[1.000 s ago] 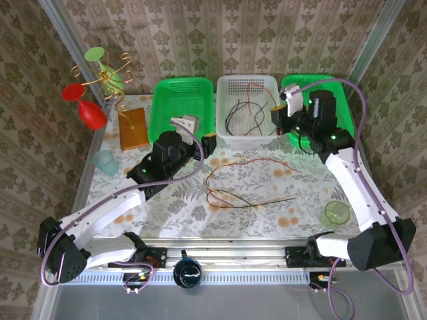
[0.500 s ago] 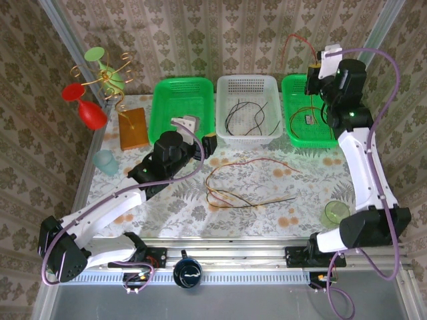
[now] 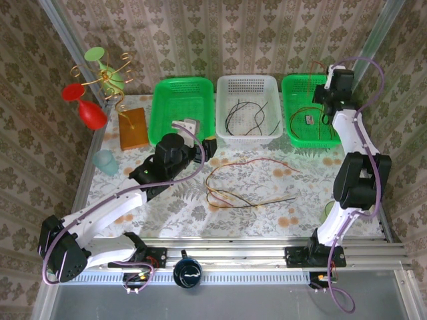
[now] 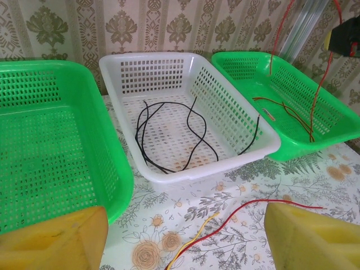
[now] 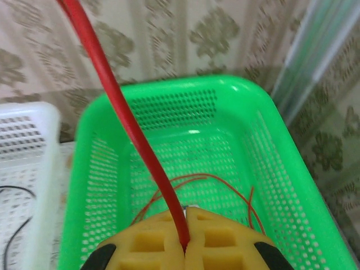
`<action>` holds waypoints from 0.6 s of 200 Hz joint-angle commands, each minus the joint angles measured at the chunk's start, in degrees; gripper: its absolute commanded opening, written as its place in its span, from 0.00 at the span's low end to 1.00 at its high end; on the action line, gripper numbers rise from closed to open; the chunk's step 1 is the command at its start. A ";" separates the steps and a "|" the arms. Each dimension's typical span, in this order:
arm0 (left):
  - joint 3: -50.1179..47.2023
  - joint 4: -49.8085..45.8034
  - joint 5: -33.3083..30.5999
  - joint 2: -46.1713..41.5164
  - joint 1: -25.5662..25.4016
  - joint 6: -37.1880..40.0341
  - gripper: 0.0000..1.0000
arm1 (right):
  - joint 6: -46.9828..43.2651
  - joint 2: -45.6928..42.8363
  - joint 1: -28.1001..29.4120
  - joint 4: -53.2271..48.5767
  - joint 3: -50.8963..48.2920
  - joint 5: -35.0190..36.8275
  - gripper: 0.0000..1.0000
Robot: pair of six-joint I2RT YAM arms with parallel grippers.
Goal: Untangle the cables
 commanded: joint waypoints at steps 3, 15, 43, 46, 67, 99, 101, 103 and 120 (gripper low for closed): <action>-0.24 -0.39 0.74 -0.12 -0.68 -1.31 0.74 | 6.13 2.63 -0.09 -2.51 0.36 4.54 0.00; -0.57 -0.26 0.70 -0.18 -0.68 -1.41 0.74 | 7.67 5.07 -0.09 -8.70 3.05 6.43 0.00; -0.82 -0.20 0.88 -0.21 -0.79 -1.68 0.73 | 9.65 11.82 -0.01 -20.75 10.87 7.31 0.00; -0.86 -0.14 0.90 -0.21 -0.85 -1.68 0.73 | 9.63 12.45 -0.06 -22.68 11.55 6.95 0.00; -0.95 -0.13 0.91 -0.21 -0.97 -1.83 0.73 | 9.04 17.03 0.09 -29.64 16.21 4.71 0.00; -1.06 0.10 1.03 0.01 -1.20 -2.18 0.73 | 8.92 24.58 0.11 -38.20 24.46 1.51 0.00; -1.06 0.08 1.07 0.04 -1.15 -2.14 0.73 | 8.92 25.09 0.15 -38.67 25.08 1.23 0.00; -1.06 0.08 1.08 0.05 -1.20 -2.18 0.73 | 8.92 25.53 0.23 -39.09 25.57 1.03 0.00; -1.16 0.05 0.94 0.00 -1.36 -2.33 0.73 | 9.19 29.64 0.41 -42.43 29.95 0.26 0.00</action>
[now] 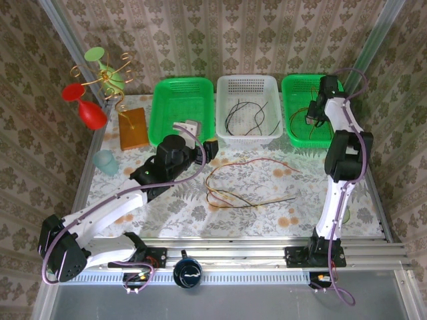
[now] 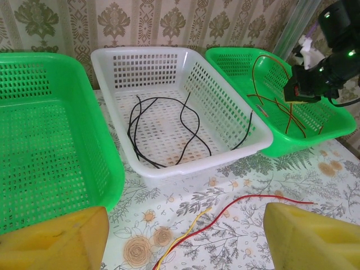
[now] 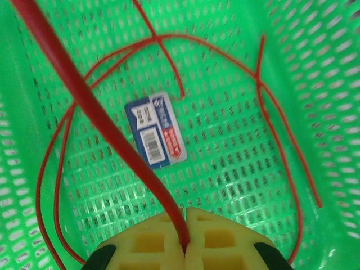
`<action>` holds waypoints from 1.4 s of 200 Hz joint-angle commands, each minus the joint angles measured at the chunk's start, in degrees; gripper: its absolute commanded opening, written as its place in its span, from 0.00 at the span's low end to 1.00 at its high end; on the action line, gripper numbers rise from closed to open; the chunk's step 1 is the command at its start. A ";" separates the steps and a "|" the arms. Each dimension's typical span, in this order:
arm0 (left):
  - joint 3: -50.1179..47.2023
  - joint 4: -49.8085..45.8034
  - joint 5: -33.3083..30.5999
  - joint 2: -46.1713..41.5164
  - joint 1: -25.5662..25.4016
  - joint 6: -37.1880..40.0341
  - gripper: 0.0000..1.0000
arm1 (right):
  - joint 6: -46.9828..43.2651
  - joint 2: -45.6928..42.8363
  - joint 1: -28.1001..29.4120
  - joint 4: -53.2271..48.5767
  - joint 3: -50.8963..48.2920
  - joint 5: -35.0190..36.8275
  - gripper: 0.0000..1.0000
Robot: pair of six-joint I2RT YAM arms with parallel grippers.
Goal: Untangle the cables
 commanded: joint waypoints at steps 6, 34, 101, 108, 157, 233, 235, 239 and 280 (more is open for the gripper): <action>-0.77 -0.05 0.39 -0.03 -0.66 -1.15 0.73 | 1.20 6.10 0.55 -11.01 7.01 -2.50 0.00; -1.27 -0.25 0.03 -0.53 -0.86 -1.52 0.73 | 1.23 9.70 1.41 -14.21 10.99 -3.96 0.00; -1.89 -0.84 -0.61 -1.64 -1.08 -1.32 0.73 | 0.20 5.83 2.26 -13.21 11.94 -2.15 0.41; -2.03 -0.84 -0.65 -1.70 -1.06 -1.30 0.73 | 0.23 4.31 2.26 -12.66 11.55 -2.10 0.48; -2.02 -0.48 -0.53 -1.70 -1.06 -1.21 0.73 | 1.28 -3.38 2.49 -13.62 10.49 -2.20 0.65; -2.25 0.73 0.40 -1.09 -1.00 -1.63 0.73 | 2.33 -12.08 8.72 -12.13 1.13 -13.82 0.58; -2.31 0.70 0.43 -1.09 -1.03 -1.65 0.73 | 2.44 -11.96 8.89 -12.27 1.04 -14.03 0.57; -2.33 0.67 0.44 -1.09 -1.09 -1.65 0.73 | 2.56 -11.84 9.31 -12.58 1.20 -14.39 0.56; -2.38 0.23 0.36 -1.66 -1.11 -1.59 0.73 | 2.37 -7.25 12.38 -17.28 5.72 -14.37 0.44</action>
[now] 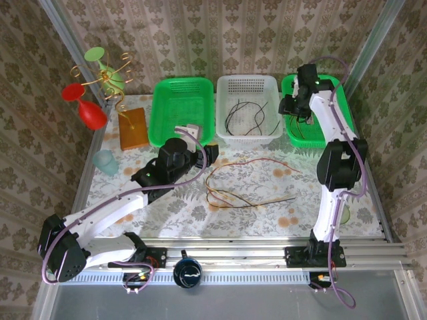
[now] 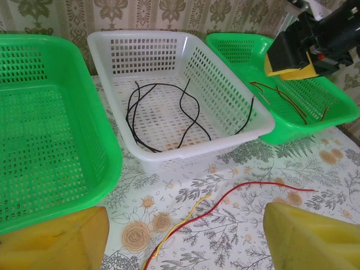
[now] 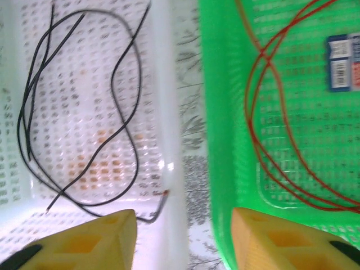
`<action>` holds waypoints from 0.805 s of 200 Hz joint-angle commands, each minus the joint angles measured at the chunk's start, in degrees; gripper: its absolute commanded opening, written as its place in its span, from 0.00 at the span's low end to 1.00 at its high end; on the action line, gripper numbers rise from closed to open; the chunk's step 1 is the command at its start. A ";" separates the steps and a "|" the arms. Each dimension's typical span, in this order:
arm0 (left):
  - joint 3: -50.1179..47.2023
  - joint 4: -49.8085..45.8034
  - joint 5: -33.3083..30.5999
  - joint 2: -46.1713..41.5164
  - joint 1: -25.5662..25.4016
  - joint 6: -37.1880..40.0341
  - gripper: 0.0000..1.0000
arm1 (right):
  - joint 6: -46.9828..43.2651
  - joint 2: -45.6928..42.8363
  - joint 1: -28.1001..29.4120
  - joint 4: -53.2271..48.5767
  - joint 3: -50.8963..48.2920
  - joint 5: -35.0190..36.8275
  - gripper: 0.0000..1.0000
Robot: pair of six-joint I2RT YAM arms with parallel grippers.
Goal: Untangle the cables
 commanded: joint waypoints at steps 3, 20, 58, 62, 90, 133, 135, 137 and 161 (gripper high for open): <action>-0.52 0.57 0.28 -1.57 -0.42 -0.80 0.73 | 0.22 3.04 1.07 -4.33 3.48 -1.38 0.44; -0.76 0.52 0.14 -2.08 -0.41 -0.77 0.73 | -0.67 4.18 1.98 -5.59 4.76 1.34 0.43; -1.30 0.57 -0.26 -2.50 -0.46 -0.82 0.73 | -2.06 5.60 4.04 -6.96 5.92 7.70 0.40; -1.33 0.56 -0.26 -2.50 -0.44 -0.82 0.73 | -2.25 5.77 4.30 -7.15 6.12 8.31 0.39; -1.20 0.57 -0.25 -2.32 -0.43 -0.75 0.73 | -2.86 6.48 5.15 -7.33 6.53 9.60 0.35; -1.30 0.54 -0.32 -2.41 -0.48 -0.78 0.73 | -3.34 7.68 5.59 -7.65 8.40 10.88 0.28; -1.29 0.52 -0.34 -2.41 -0.43 -0.86 0.73 | -3.37 7.68 5.60 -7.66 8.44 10.91 0.28; -1.29 0.60 -0.32 -2.41 -0.42 -0.90 0.73 | -3.40 7.78 5.60 -7.66 8.49 10.92 0.28; -1.38 0.58 -0.33 -2.41 -0.42 -0.93 0.73 | -3.60 8.46 5.60 -8.02 9.11 12.17 0.28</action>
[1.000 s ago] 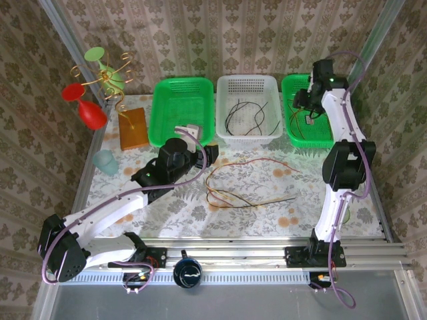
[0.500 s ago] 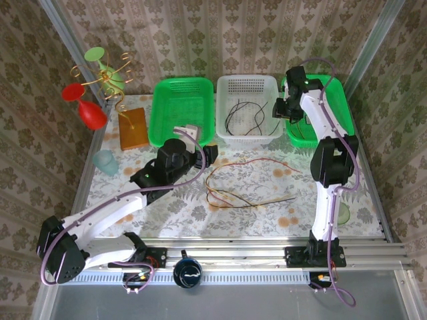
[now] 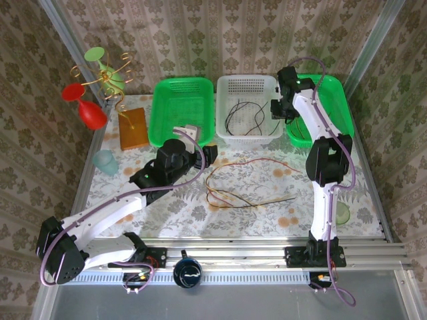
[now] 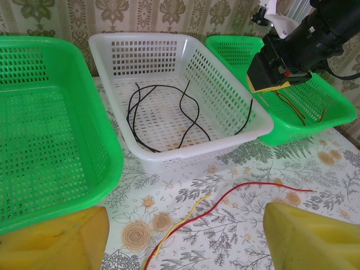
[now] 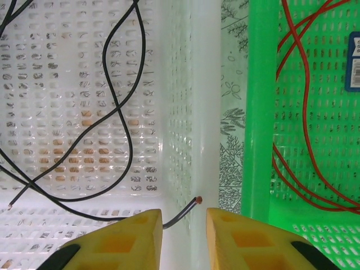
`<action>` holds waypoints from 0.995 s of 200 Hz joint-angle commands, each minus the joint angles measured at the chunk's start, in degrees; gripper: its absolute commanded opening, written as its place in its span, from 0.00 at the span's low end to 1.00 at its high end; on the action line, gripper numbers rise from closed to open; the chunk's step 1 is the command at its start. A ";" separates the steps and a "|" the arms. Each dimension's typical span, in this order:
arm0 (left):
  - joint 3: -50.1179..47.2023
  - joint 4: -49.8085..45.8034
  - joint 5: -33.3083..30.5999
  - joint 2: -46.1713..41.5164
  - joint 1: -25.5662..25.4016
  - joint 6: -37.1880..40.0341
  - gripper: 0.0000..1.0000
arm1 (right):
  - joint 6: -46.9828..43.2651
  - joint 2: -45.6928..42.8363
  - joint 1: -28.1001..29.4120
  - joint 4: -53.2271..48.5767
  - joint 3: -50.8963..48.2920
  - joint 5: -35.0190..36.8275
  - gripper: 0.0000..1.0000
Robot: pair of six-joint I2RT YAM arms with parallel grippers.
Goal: Untangle the cables
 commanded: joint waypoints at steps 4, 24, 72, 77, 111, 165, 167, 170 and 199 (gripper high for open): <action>-0.68 0.61 -0.30 -1.04 -0.43 -0.80 0.73 | -1.01 2.08 0.12 -2.46 1.92 2.87 0.28; -0.67 0.71 -0.31 -0.95 -0.46 -0.81 0.73 | -1.10 2.25 0.11 -2.45 1.74 3.58 0.27; -0.54 1.04 -0.21 -0.59 -0.47 -0.74 0.73 | -1.33 3.15 0.20 -2.46 1.83 3.28 0.22; -0.51 1.04 -0.22 -0.51 -0.42 -0.73 0.73 | -1.40 3.20 0.20 -2.47 1.91 3.15 0.22; -0.39 1.06 -0.04 -0.24 -0.43 -0.72 0.73 | -1.49 3.53 0.28 -2.68 1.94 2.89 0.17; -0.53 1.13 -0.13 -0.15 -0.42 -0.77 0.73 | -2.44 3.06 0.60 -2.93 2.13 3.36 0.00; -0.54 1.12 -0.13 -0.15 -0.42 -0.77 0.73 | -2.43 3.05 0.56 -2.91 2.14 3.41 0.00; -0.52 1.19 -0.13 -0.15 -0.42 -0.74 0.73 | -2.50 3.01 0.55 -2.90 2.21 3.44 0.00; -0.40 1.27 -0.04 0.11 -0.43 -0.66 0.73 | -3.07 3.20 1.10 -2.95 3.29 2.95 0.00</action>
